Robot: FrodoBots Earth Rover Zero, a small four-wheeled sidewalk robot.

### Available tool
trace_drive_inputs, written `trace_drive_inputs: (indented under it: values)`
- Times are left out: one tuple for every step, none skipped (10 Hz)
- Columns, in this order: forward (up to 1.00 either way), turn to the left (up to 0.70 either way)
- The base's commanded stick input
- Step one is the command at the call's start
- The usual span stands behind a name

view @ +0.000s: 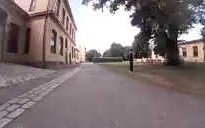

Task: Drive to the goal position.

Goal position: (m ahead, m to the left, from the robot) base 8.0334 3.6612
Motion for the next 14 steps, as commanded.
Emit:
trace_drive_inputs:
  values:
    - [0.85,0.01]
    - [0.85,0.01]
    - [0.85,0.01]
    - [0.85,0.01]
    - [0.85,0.01]
    - [0.85,0.01]
    - [0.85,0.01]
    - [0.85,0.01]
    - [0.85,0.01]
    - [0.85,0.01]
    - [0.85,0.01]
    - [0.85,0.01]
    - [0.85,0.01]
    - [0.85,0.01]
